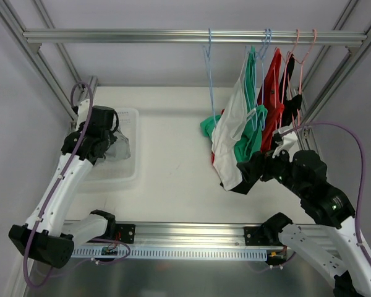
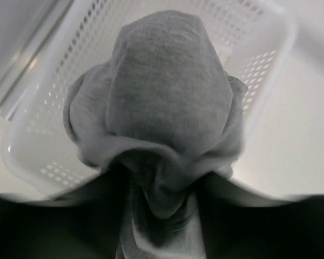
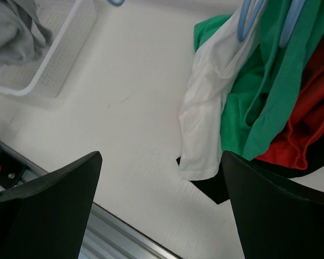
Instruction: Remove the tank top from the hanger
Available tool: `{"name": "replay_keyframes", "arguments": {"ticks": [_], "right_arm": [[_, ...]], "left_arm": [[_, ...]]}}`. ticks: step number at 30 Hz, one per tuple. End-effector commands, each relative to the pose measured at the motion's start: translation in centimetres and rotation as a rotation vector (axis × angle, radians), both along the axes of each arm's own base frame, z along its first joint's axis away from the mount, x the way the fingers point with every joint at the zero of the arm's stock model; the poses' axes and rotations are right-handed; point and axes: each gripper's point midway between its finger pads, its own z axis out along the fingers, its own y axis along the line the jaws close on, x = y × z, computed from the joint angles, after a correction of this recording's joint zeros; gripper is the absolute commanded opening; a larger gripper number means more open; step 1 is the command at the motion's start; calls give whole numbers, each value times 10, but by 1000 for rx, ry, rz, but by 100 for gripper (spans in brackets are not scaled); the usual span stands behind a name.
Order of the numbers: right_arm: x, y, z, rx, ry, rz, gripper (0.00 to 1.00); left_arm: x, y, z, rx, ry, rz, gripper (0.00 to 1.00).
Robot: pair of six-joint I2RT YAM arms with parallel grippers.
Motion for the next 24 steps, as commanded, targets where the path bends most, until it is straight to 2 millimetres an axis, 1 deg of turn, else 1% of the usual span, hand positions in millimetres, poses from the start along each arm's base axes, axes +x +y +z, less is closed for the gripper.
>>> {"name": "replay_keyframes", "arguments": {"ticks": [1, 2, 3, 4, 5, 6, 7, 8, 9, 10, 11, 12, 13, 14, 15, 16, 17, 18, 19, 20, 21, 22, 24], "right_arm": [[30, -11, 44, -25, -102, -120, 99], [35, -12, 49, -38, -107, -133, 99], [41, -13, 55, -53, -111, -152, 99], [52, -9, 50, -103, -80, -153, 100], [57, -9, 70, -92, -106, -162, 100], [61, -8, 73, -109, -96, -158, 99], [72, -3, 71, -138, -71, -160, 97], [77, -5, 91, -134, -106, -172, 96], [84, -6, 97, -149, -112, -192, 94], [89, -9, 100, -168, -112, -213, 90], [100, -7, 110, -183, -124, -227, 89], [106, -9, 116, -192, -133, -244, 88], [111, -10, 120, -200, -140, -257, 87], [121, -8, 119, -218, -129, -264, 83], [125, -9, 134, -217, -160, -271, 82], [130, -9, 137, -222, -163, -280, 80], [141, -9, 135, -243, -151, -294, 77], [144, -9, 149, -231, -175, -300, 76], [147, -8, 150, -237, -171, -300, 75], [151, -8, 152, -239, -170, -303, 74], [155, 0, 146, -251, -145, -272, 73], [155, 3, 155, -235, -158, -259, 72], [161, 5, 155, -240, -155, -258, 72]], "left_arm": [[-12, 8, -40, -44, 103, 71, 63], [-16, 8, -49, -46, 125, 73, 83], [-17, 7, -51, -52, 127, 72, 99], [-18, 7, -51, -55, 128, 64, 99], [-21, 1, -48, -77, 119, 33, 99], [-22, -2, -45, -69, 122, -11, 99], [-24, -4, -38, -77, 104, -42, 99], [-25, -9, -32, -83, 92, -83, 99], [-28, -19, -30, -102, 98, -167, 99], [-32, -25, -23, -116, 79, -216, 99], [-35, -31, -21, -125, 74, -264, 99], [-41, -43, -21, -145, 78, -349, 99], [-46, -49, -18, -160, 58, -395, 99], [-52, -56, -23, -176, 63, -444, 99], [-59, -71, -23, -204, 57, -543, 99], [-65, -74, -24, -207, 21, -572, 99], [-70, -79, -24, -215, 0, -611, 99], [-73, -81, -24, -221, -23, -634, 99], [-81, -84, -27, -231, -55, -663, 99], [-81, -85, -24, -228, -87, -676, 99], [-84, -84, -25, -219, -101, -684, 99], [-88, -82, -26, -215, -124, -687, 99], [-92, -86, -17, -224, -171, -716, 99]]}}
